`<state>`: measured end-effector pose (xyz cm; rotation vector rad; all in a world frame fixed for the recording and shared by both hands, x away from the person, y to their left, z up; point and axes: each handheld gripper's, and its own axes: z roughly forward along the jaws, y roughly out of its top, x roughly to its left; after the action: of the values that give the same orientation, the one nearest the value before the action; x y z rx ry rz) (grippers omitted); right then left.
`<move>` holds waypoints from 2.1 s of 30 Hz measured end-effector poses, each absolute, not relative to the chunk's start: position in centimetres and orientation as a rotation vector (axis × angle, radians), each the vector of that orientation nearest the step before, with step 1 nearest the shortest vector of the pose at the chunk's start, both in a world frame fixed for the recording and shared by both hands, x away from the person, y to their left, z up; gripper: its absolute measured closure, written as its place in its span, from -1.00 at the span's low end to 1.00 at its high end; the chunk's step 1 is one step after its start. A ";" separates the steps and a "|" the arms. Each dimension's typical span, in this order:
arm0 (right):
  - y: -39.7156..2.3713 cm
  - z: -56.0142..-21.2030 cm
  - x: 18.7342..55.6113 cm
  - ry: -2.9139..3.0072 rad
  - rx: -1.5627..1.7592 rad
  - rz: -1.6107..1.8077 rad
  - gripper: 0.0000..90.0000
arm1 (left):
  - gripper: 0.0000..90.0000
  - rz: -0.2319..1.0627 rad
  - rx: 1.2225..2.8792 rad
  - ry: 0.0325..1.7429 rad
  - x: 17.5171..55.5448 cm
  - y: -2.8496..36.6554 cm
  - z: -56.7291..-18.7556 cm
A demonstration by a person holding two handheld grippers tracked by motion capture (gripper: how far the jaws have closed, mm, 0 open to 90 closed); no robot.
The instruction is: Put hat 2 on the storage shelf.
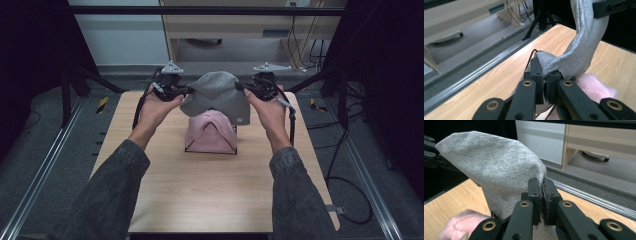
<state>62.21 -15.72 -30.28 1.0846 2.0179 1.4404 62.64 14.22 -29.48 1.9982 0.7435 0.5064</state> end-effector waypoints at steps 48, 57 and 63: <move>-14.8 -38.6 60.4 2.146 1.153 1.335 0.92 | 0.90 0.401 2.129 0.840 62.4 15.6 -37.4; -16.1 -37.5 59.4 2.106 1.168 1.356 0.33 | 0.29 0.434 2.047 0.871 61.2 17.1 -36.3; -17.6 -36.6 57.6 2.079 1.153 1.319 -0.13 | -0.13 0.498 2.060 0.861 59.3 18.9 -35.2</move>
<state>57.56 -17.64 -36.57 1.1529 2.0785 1.3192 59.33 18.88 -35.19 2.0598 0.8612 0.4980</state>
